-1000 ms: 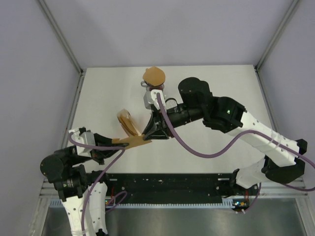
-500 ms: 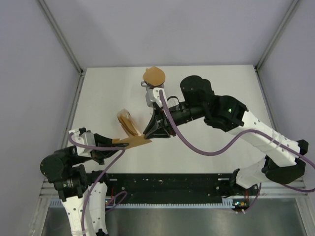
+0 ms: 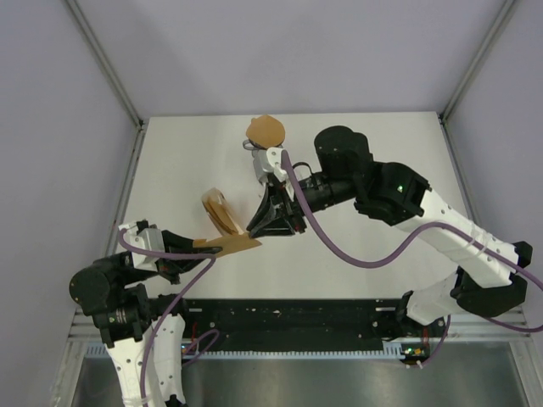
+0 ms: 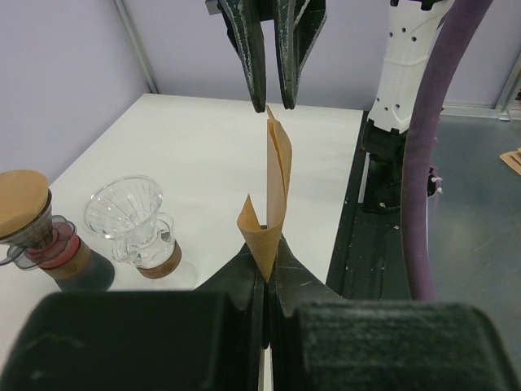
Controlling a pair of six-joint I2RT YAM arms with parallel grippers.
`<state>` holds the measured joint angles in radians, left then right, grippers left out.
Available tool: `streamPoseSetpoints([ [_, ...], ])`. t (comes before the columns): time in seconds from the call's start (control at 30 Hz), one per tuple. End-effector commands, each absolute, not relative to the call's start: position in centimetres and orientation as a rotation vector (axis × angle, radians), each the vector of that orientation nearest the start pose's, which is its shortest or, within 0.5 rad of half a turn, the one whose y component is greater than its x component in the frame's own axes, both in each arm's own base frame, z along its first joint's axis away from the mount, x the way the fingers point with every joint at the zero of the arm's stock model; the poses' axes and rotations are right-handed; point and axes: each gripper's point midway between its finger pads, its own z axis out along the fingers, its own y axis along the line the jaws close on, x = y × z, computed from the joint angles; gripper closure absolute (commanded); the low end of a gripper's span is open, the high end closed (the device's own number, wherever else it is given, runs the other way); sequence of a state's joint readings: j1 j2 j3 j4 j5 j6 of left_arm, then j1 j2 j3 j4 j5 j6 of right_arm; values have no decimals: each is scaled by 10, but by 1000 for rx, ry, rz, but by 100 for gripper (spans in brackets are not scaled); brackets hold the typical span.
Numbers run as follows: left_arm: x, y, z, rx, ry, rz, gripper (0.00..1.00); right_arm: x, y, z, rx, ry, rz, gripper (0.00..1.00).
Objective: Place the coffee filter in the dripper
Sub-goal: Place the coffee filter in the coffee dripper.
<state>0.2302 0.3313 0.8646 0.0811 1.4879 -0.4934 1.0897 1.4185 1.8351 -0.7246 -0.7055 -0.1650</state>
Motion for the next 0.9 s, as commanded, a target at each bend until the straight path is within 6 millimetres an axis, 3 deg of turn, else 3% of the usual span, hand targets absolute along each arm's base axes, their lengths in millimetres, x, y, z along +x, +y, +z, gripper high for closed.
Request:
streamPoseSetpoints([
  [0.0, 55, -168, 386, 1105, 1201, -908, 100, 77, 380, 440, -1550, 1193, 1276, 83],
  [0.23, 53, -168, 387, 1113, 1200, -908, 100, 80, 383, 440, -1550, 1186, 1262, 92],
  [0.5, 54, -168, 387, 1113, 1200, -908, 100, 81, 386, 434, -1563, 1194, 1265, 93],
  [0.7, 54, -168, 387, 1112, 1201, -909, 100, 78, 385, 433, -1574, 1184, 1273, 91],
  [0.87, 58, -167, 389, 1096, 1196, -896, 100, 77, 388, 423, -1605, 1184, 1282, 81],
])
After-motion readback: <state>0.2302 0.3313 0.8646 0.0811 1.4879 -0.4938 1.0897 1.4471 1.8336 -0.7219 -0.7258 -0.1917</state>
